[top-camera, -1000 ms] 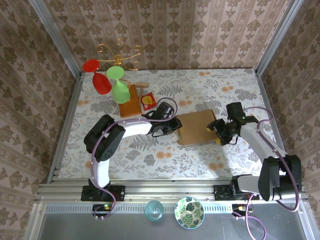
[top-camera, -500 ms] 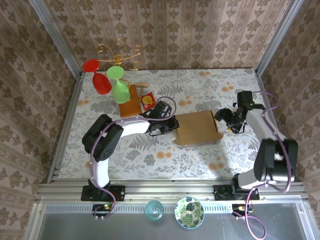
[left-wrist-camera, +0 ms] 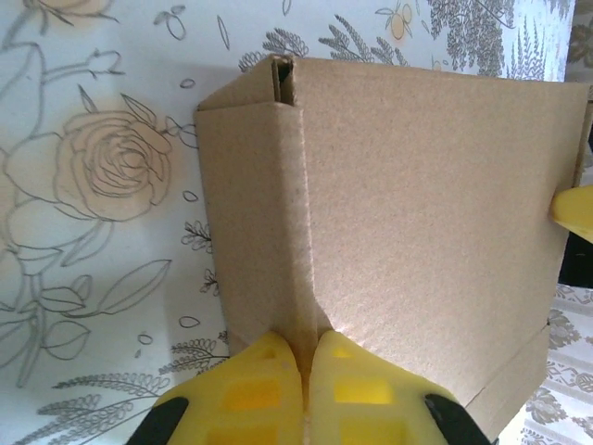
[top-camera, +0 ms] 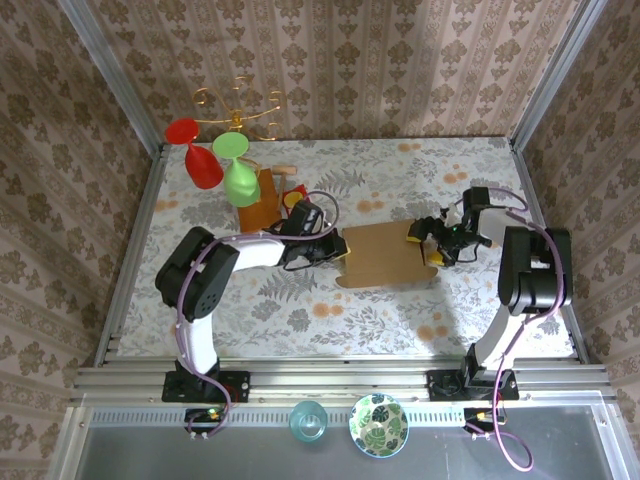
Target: Fold the paper box
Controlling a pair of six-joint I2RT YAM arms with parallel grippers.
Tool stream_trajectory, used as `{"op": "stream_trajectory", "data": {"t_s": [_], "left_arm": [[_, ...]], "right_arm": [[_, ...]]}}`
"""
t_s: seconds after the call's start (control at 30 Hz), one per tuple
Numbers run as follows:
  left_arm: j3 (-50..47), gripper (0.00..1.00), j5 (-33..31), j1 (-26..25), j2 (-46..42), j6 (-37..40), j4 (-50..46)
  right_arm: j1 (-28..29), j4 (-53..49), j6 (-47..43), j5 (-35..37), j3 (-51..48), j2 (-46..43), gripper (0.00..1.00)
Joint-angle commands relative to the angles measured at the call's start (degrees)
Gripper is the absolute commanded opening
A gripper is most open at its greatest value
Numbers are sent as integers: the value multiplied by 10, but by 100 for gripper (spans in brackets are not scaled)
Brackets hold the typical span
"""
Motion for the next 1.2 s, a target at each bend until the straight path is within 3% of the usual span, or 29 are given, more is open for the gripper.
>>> {"op": "stream_trajectory", "data": {"t_s": [0.0,0.33,0.57,0.63,0.73,0.9,1.03,1.17], "left_arm": [[-19,0,-23,13,16,42,-84],[-38,0,-32,21,20,38,-66],[-38,0,-32,28,15,32,-51],[-37,4,-36,30,7,33,-50],[-37,19,-51,32,-20,39,-56],[-42,36,-114,32,-113,48,-75],[-43,41,-168,33,-186,52,-96],[-47,42,-193,33,-231,19,-109]], "right_arm": [[2,62,18,-76,-10,16,89],[52,187,96,-138,-64,-10,87],[86,203,128,-150,-72,-27,77],[86,206,145,-150,-75,-39,73],[85,201,169,-153,-76,-54,65],[85,157,217,-154,-69,-60,52],[83,146,285,-168,-70,-58,45],[74,133,363,-183,-69,-64,45]]}}
